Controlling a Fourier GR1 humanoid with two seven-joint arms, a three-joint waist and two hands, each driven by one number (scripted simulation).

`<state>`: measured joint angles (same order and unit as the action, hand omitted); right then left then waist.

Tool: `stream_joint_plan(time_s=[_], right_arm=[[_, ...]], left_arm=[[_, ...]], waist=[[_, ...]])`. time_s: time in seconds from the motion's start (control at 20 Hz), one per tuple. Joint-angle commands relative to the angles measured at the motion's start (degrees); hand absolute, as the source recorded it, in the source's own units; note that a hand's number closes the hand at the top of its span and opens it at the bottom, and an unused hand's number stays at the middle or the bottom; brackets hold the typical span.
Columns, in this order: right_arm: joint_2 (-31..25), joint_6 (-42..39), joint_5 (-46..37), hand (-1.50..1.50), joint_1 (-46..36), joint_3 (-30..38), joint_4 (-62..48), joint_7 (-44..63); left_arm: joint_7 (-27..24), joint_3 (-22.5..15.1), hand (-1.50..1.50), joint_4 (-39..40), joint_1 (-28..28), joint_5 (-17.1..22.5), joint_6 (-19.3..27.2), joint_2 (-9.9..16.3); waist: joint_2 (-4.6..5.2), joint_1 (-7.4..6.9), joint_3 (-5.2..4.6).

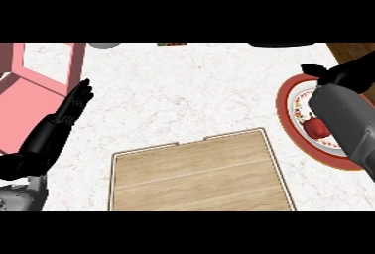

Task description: Pick the bell pepper from the tray and place it in the plate

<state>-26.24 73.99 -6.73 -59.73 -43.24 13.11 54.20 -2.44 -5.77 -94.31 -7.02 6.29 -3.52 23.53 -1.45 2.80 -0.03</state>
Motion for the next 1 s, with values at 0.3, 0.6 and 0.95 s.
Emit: stream_joint_plan(time_s=[0.3, 0.6, 0.95], right_arm=[[-2.54, 11.62, -1.06, -1.50, 7.28, 7.38, 20.27, -4.34], [-4.10, 11.77, -3.93, -1.50, 14.80, 8.72, 31.02, -6.06], [-3.71, 11.85, -7.26, -1.50, 26.98, 10.88, 42.96, -7.55]], left_arm=[[-0.47, 1.80, 0.00, -0.50, 3.74, -0.16, 0.49, 0.59], [1.14, 0.75, 0.00, -1.82, 4.11, -1.06, 1.57, -0.54], [0.03, 3.39, 0.00, -0.20, 3.74, -0.28, 0.75, 0.93]], waist=[[-1.46, 3.72, -0.07], [-1.44, 4.58, -0.19], [-1.16, 5.68, -0.30]])
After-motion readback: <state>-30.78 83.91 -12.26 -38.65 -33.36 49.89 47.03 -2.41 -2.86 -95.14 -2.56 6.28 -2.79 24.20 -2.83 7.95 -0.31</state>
